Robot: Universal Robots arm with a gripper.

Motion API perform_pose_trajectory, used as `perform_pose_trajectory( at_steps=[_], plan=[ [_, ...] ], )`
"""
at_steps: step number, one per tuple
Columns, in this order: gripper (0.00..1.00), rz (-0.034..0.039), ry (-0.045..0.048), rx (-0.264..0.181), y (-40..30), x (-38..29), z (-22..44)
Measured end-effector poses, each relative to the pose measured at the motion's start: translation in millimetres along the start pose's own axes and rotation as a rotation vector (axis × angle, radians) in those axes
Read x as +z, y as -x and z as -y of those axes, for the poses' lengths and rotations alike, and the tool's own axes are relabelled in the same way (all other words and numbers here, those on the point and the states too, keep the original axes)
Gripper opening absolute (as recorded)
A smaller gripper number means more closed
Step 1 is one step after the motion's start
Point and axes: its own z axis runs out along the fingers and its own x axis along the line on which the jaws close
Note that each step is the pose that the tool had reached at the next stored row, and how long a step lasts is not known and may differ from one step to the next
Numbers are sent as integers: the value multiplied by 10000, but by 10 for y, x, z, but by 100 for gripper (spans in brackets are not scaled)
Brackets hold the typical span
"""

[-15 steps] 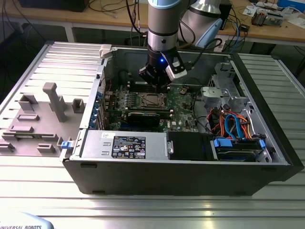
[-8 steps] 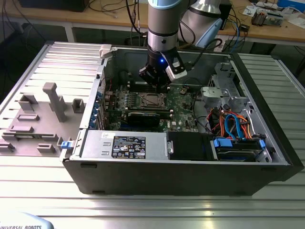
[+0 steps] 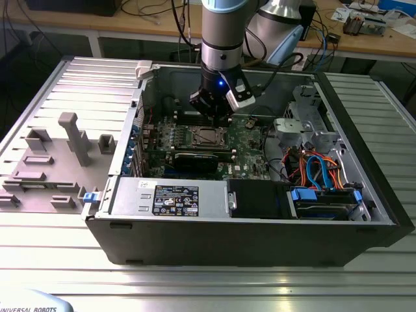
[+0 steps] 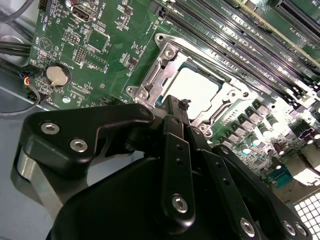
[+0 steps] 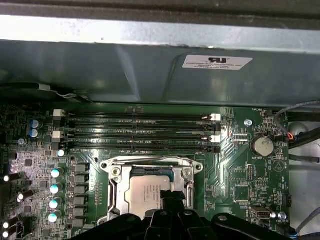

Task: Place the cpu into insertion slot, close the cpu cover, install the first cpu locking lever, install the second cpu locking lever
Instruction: 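Install the second cpu locking lever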

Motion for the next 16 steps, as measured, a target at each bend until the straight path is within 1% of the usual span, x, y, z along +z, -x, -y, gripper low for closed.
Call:
perform_pose_trajectory(
  at_steps=[5,7,12,16],
  plan=[
    [11,0,1,-1,-1,-3,64],
    [11,-2,-2,1,-2,-8,65],
    [11,0,0,0,1,-58,62],
    [11,0,0,-2,1,-61,75]
  ],
)
